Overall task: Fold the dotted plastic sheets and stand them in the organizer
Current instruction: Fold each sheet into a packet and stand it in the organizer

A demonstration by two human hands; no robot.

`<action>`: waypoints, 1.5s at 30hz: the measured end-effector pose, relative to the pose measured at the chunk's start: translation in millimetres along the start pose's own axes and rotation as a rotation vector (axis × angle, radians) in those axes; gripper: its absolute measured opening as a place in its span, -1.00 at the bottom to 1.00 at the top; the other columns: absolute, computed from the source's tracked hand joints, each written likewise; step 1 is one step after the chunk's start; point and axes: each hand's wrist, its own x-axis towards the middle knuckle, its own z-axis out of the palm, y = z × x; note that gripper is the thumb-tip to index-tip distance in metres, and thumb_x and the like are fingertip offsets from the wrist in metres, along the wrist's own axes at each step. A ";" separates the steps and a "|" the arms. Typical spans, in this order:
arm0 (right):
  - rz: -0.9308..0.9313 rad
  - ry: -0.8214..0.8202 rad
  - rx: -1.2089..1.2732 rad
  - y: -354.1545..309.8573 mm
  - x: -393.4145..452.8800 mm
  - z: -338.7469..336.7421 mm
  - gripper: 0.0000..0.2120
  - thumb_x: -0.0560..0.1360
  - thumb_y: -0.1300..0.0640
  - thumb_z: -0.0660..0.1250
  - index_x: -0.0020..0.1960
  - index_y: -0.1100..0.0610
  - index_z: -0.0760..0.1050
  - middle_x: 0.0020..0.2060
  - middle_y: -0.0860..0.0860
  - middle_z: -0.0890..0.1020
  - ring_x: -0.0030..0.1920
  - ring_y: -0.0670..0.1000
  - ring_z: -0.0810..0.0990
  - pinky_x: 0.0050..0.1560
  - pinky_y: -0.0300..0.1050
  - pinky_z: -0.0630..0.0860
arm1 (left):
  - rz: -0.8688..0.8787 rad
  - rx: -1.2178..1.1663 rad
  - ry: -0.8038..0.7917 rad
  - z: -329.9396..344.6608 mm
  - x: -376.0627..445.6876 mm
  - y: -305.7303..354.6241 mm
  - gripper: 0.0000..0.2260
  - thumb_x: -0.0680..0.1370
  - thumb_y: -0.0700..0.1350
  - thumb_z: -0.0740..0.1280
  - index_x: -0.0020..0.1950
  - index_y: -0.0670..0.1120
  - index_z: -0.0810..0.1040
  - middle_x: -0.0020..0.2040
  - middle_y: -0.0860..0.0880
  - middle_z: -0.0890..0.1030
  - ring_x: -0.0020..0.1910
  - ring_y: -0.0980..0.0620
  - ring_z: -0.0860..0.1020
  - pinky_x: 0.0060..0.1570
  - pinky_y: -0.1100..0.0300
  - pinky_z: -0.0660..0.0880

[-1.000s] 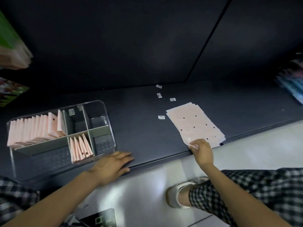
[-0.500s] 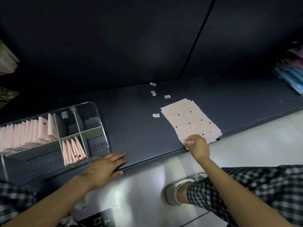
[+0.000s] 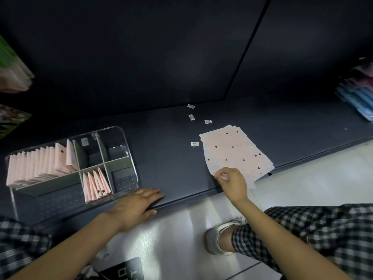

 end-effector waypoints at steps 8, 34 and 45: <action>-0.168 -0.322 0.251 -65.2 -43.6 34.8 -0.93 0.43 0.30 0.35 -0.15 0.18 0.59 -0.22 -0.03 0.64 -0.17 -0.07 0.57 -0.04 -0.34 0.46 | 0.008 -0.205 0.214 -13.3 3.7 24.6 -0.37 0.55 0.04 0.32 0.53 0.09 0.08 0.50 0.15 0.18 0.45 0.14 0.17 0.35 0.37 0.06; 0.053 -0.351 0.078 -46.2 34.7 55.1 -0.82 0.51 0.05 0.33 -0.14 0.16 0.57 -0.15 0.04 0.64 -0.12 0.00 0.54 -0.10 -0.22 0.39 | -0.502 -0.759 0.510 24.9 2.8 52.2 -0.36 0.60 -0.09 0.24 0.55 -0.19 -0.05 0.56 -0.08 0.02 0.53 0.01 0.02 0.47 0.22 0.00; 0.113 -0.319 -0.003 -45.3 43.5 65.6 -0.80 0.52 0.06 0.32 -0.16 0.18 0.58 -0.19 0.06 0.61 -0.15 0.04 0.52 -0.13 -0.21 0.38 | -0.194 0.094 0.149 50.9 -4.9 37.3 -0.35 0.64 0.16 -0.02 0.48 -0.07 -0.37 0.50 -0.07 -0.36 0.46 -0.02 -0.39 0.39 0.06 -0.45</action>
